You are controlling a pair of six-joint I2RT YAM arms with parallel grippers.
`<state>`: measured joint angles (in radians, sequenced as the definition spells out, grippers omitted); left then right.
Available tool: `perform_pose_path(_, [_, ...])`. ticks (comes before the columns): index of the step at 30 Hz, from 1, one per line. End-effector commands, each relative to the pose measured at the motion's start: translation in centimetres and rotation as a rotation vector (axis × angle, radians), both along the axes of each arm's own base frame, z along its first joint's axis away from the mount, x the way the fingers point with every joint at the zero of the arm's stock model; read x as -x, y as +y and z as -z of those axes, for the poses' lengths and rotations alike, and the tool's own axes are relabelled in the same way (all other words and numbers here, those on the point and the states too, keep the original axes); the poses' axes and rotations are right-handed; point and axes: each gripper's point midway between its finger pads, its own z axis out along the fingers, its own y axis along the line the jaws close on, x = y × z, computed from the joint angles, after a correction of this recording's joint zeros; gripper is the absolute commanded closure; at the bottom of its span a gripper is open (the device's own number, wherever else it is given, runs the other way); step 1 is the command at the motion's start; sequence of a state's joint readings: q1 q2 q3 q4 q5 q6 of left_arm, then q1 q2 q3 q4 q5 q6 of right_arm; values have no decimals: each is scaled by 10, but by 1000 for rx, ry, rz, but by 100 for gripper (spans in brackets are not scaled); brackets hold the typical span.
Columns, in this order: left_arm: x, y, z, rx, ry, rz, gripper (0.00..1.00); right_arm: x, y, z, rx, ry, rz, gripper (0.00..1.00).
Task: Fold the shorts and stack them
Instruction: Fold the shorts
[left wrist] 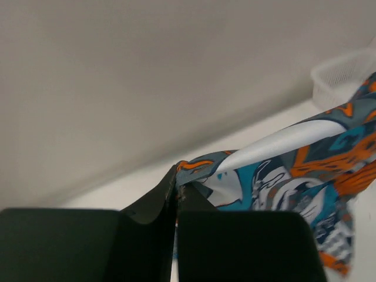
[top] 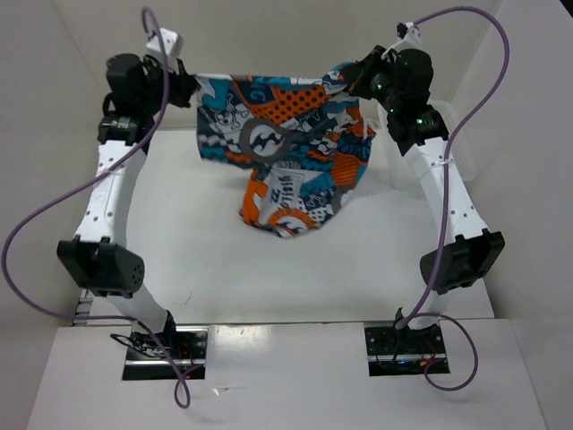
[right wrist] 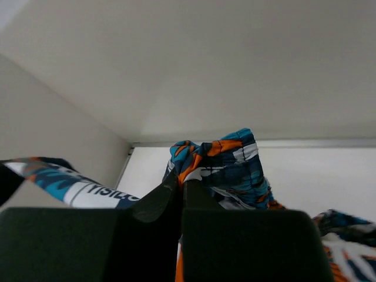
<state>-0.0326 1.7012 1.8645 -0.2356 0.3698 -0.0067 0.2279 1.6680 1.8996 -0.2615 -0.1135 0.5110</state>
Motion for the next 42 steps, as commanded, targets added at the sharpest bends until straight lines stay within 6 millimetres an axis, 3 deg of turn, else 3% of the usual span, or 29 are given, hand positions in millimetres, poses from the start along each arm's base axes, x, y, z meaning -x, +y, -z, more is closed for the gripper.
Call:
perform_pose_path(1, [44, 23, -87, -8, -154, -113, 100, 12, -21, -77, 45, -202, 44, 100])
perform_pose_path(4, [64, 43, -98, -13, -163, -204, 100, 27, -16, -95, 72, -254, 30, 100])
perform_pose_path(5, [75, 45, -104, -12, -174, -218, 100, 26, -18, -83, 89, -232, 39, 100])
perform_pose_path(6, [80, 54, -99, -17, -151, -253, 100, 40, -11, -88, 97, -248, 20, 100])
perform_pose_path(7, [87, 54, -94, -20, -131, -253, 100, 39, -9, -66, 135, -212, 16, 100])
perform_pose_path(9, [107, 56, -65, -31, -53, -261, 100, 63, 1, -59, 154, -206, -9, 100])
perform_pose_path(10, [114, 56, -52, -34, -30, -260, 100, 63, 6, -17, 179, -123, -23, 100])
perform_pose_path(11, [134, 59, -53, -34, -44, -277, 100, 68, 11, 1, 189, -90, -40, 100])
perform_pose_path(12, [136, 60, -14, -49, 34, -291, 100, 78, 22, 25, 206, -38, -75, 100])
perform_pose_path(14, [166, 60, -2, -52, 56, -290, 100, 96, 30, 89, 266, 97, -111, 100])
perform_pose_path(15, [175, 62, 23, -63, 115, -298, 100, 113, 45, 134, 321, 185, -156, 100])
perform_pose_path(16, [195, 58, 23, -59, 116, -275, 100, 130, 52, 156, 351, 242, -196, 100])
perform_pose_path(17, [213, 54, 43, -66, 196, -252, 100, 144, 59, 176, 374, 281, -233, 100])
perform_pose_path(18, [224, 50, 53, -68, 225, -232, 100, 162, 65, 212, 399, 359, -268, 100])
perform_pose_path(19, [240, 50, 73, -75, 274, -230, 100, 182, 81, 222, 398, 377, -344, 100])
perform_pose_path(21, [244, 49, 89, -82, 292, -228, 100, 196, 86, 245, 368, 434, -377, 100])
perform_pose_path(23, [234, 45, 113, -92, 344, -215, 100, 188, 91, 241, 370, 389, -381, 100])
perform_pose_path(24, [220, 45, 127, -99, 389, -214, 100, 173, 91, 221, 369, 336, -367, 100])
perform_pose_path(26, [189, 44, 128, -95, 364, -215, 100, 131, 80, 223, 417, 338, -294, 100])
perform_pose_path(27, [164, 43, 133, -97, 379, -214, 100, 103, 80, 183, 413, 246, -267, 100])
perform_pose_path(28, [142, 42, 118, -88, 322, -216, 100, 78, 66, 173, 410, 239, -216, 100])
perform_pose_path(30, [103, 45, 105, -93, 301, -242, 100, 31, 68, 132, 386, 193, -172, 100])
perform_pose_path(31, [85, 46, 40, -71, 152, -261, 100, 19, 66, 116, 376, 176, -163, 100])
perform_pose_path(33, [62, 63, -22, -55, -13, -364, 100, -3, 62, 63, 352, 92, -96, 100])
perform_pose_path(34, [62, 69, -56, -39, -96, -399, 100, -6, 59, 40, 351, 41, -69, 100])
perform_pose_path(35, [74, 76, -114, -7, -228, -440, 100, -3, 52, 0, 333, -36, -31, 100])
perform_pose_path(39, [111, 79, -185, 37, -390, -451, 100, 20, 34, -61, 314, -168, 42, 100])
perform_pose_path(41, [130, 82, -196, 43, -411, -463, 100, 24, 30, -56, 318, -161, 55, 100])
perform_pose_path(42, [134, 82, -194, 41, -403, -463, 100, 36, 25, -71, 299, -202, 63, 100])
